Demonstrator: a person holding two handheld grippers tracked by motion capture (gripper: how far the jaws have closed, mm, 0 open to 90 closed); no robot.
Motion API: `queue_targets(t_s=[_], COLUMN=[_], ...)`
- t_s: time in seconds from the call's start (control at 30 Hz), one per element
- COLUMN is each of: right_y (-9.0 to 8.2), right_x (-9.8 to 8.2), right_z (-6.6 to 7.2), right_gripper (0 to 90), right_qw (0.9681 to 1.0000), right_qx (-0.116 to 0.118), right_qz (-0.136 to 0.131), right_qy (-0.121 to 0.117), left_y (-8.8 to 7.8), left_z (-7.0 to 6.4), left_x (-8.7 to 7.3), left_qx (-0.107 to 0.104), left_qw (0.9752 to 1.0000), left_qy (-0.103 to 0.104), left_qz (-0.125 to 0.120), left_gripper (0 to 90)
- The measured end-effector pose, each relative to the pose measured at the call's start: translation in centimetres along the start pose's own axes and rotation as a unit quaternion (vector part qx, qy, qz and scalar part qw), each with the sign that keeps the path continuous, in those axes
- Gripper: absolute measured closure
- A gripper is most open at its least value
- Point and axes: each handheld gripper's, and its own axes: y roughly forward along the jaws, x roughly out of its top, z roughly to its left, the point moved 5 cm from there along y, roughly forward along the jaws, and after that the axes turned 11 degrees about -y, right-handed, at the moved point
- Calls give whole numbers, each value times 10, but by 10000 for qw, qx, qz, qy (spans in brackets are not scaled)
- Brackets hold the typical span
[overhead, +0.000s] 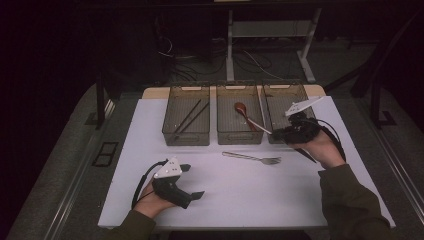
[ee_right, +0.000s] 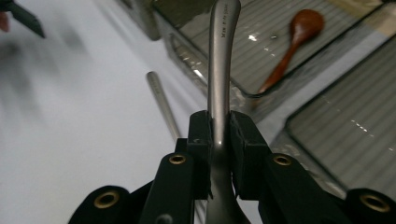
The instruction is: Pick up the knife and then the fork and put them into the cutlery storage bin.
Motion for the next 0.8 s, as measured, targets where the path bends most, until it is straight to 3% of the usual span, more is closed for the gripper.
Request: queue_targets(t_s=[0.4,0.8], right_y=[-13,-4], right_x=[5,6], right_z=[-53,-99], right_gripper=[796,795], right_qw=[9965,9886], right_qx=[-638,-1111], right_qz=[88,287], right_qy=[526,972], left_y=[0,0], left_z=[-3,-5], left_x=[0,1], left_qx=[-42,-85], left_qw=[10000,10000], left_qy=[39,50], left_qz=[-1,-10], left_gripper=[0,0])
